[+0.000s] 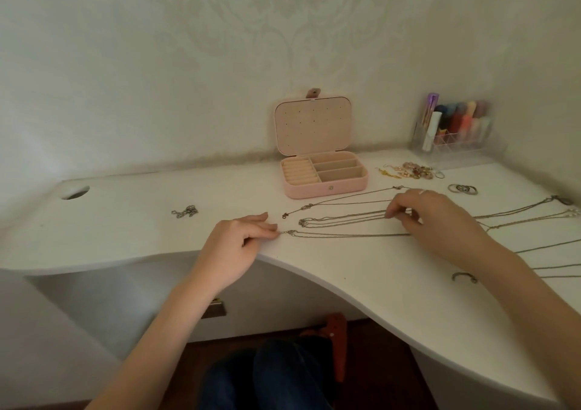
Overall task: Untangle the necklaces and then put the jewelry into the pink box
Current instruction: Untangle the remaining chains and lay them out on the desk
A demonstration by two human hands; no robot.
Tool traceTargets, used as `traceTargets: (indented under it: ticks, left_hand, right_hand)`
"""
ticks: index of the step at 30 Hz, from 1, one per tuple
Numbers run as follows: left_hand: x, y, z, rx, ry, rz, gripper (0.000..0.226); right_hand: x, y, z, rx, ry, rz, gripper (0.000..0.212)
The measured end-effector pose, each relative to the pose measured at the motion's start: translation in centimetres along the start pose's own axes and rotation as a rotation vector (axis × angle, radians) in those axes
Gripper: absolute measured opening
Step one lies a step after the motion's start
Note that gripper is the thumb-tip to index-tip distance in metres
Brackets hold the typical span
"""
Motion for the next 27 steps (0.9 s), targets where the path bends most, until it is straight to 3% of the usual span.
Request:
traceTargets:
  ticks: [5, 8, 10, 12, 16, 20, 27]
  left_hand:
    - [-0.5, -0.1, 0.0, -0.073, -0.059, 0.007, 0.050]
    - [2.2, -1.0, -0.1, 0.010, 0.175, -0.057, 0.053]
    - [4.8, -2.7, -0.3, 0.089, 0.392, 0.015, 0.043]
    - [7.0, -5.3, 0.1, 0.203, 0.492, 0.133, 0.033]
    - [8.0, -8.6, 1.5, 0.333, 0.340, 0.265, 0.020]
    - [8.3, -8.9, 2.3, 0.344, 0.367, 0.165, 0.007]
    - [6.8, -8.9, 3.2, 0.273, 0.314, 0.124, 0.011]
  right_hand:
    - [-0.5, -2.1, 1.4, 0.086, -0.018, 0.019, 0.023]
    - [-1.1, -5.0, 2.9, 0.168, -0.016, 0.042, 0.021]
    - [-2.0, -7.8, 4.3, 0.248, -0.024, 0.108, 0.019]
    - [-3.4, -11.0, 6.2, 0.331, -0.061, 0.177, 0.019]
    - [-7.3, -16.6, 10.5, 0.455, -0.127, 0.210, 0.024]
    - [-10.6, -19.4, 13.3, 0.428, -0.179, 0.274, 0.026]
    - [-14.1, -20.4, 14.8, 0.360, -0.108, 0.372, 0.030]
Point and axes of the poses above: each hand's wrist, its own z-axis towards the middle knuckle, its own x-axis out of the back of the hand, y = z × x, the point moved 6 cm from there along z, towards the middle knuckle, and after that the axes turned 12 degrees about x, right-handed, at the moved point
